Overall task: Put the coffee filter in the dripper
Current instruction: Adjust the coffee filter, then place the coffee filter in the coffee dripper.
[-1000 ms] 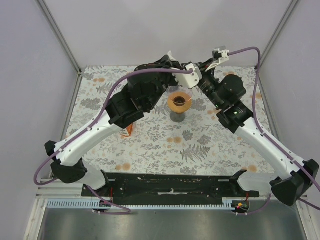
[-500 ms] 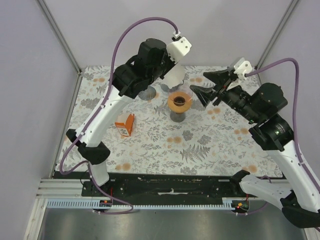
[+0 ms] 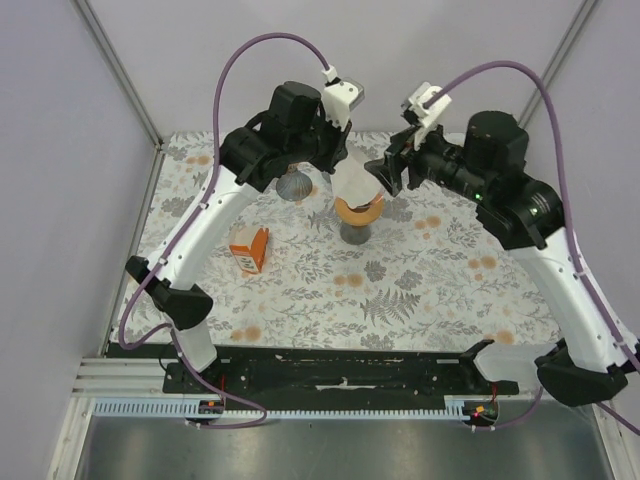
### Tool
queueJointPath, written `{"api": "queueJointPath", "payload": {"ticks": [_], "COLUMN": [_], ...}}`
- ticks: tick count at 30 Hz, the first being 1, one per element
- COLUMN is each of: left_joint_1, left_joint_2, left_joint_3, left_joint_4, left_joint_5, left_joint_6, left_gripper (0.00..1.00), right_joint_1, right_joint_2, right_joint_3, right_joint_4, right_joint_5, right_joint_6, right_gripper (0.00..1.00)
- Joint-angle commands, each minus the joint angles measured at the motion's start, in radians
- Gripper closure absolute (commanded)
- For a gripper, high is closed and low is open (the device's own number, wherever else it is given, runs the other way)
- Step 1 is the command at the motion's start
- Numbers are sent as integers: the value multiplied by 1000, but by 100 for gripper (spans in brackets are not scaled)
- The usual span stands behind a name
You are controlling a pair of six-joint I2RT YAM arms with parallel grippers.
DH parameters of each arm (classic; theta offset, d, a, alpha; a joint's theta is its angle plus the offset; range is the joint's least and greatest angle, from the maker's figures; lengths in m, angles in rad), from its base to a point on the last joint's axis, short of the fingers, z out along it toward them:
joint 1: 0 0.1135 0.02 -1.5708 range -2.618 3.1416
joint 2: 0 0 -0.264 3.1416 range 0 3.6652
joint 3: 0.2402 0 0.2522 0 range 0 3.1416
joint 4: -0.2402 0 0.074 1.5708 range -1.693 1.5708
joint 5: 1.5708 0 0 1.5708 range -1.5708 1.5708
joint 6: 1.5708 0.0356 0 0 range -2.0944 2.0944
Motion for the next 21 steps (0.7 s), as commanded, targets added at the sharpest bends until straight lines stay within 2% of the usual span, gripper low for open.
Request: {"api": "queueJointPath", "payload": {"ticks": [1, 8, 11, 17, 21], "left_joint_1": [1, 1, 1, 1, 0], "left_joint_2": [-65, -49, -39, -26, -16], "left_joint_3": [-70, -79, -82, -73, -70], "left_joint_4": [80, 78, 78, 78, 77], "left_joint_5": [64, 69, 71, 60, 74], "left_joint_6": [-82, -86, -83, -62, -56], "left_gripper": [98, 98, 98, 98, 98], "right_joint_1": [-5, -9, -23, -51, -80], "right_joint_2": [70, 187, 228, 291, 325], "right_joint_3": [37, 91, 92, 114, 124], "right_joint_4": [-100, -179, -186, -183, -185], "right_joint_5": [90, 37, 43, 46, 25], "right_joint_6": [-31, -74, -87, -67, -38], "right_gripper": [27, 32, 39, 78, 97]}}
